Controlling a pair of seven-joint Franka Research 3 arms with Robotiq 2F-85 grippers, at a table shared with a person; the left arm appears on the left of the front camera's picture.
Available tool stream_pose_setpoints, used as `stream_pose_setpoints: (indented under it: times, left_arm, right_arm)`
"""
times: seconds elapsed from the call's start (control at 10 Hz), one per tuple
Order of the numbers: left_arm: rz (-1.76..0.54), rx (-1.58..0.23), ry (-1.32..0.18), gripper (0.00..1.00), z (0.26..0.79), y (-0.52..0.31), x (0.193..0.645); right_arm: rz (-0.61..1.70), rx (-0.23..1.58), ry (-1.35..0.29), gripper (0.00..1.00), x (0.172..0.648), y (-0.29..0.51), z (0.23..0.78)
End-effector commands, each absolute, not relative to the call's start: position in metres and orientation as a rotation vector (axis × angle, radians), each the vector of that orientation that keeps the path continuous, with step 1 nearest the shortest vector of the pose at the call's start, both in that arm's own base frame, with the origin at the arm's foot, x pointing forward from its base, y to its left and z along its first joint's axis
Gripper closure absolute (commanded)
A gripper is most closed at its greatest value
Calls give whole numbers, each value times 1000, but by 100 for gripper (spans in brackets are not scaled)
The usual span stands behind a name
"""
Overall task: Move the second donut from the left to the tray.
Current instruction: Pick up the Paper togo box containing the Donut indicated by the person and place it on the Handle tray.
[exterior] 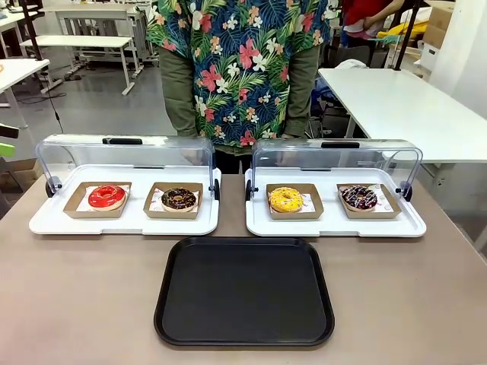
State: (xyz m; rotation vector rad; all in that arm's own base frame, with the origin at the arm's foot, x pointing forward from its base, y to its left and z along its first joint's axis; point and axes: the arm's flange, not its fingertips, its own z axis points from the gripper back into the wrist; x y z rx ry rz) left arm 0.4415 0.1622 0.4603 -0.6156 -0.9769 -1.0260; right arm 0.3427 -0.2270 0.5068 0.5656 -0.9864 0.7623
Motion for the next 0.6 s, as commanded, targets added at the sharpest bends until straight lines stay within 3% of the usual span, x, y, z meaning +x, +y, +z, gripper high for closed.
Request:
stream_pose_setpoints:
  times: [0.0, 0.5]
  left_arm:
    - [-1032, -622, -985, 0, 463, 162, 441]
    - [-1032, -622, -985, 0, 463, 162, 441]
  right_arm:
    - [783, 563, -1020, 0, 346, -229, 507]
    - [783, 563, -1020, 0, 346, -229, 507]
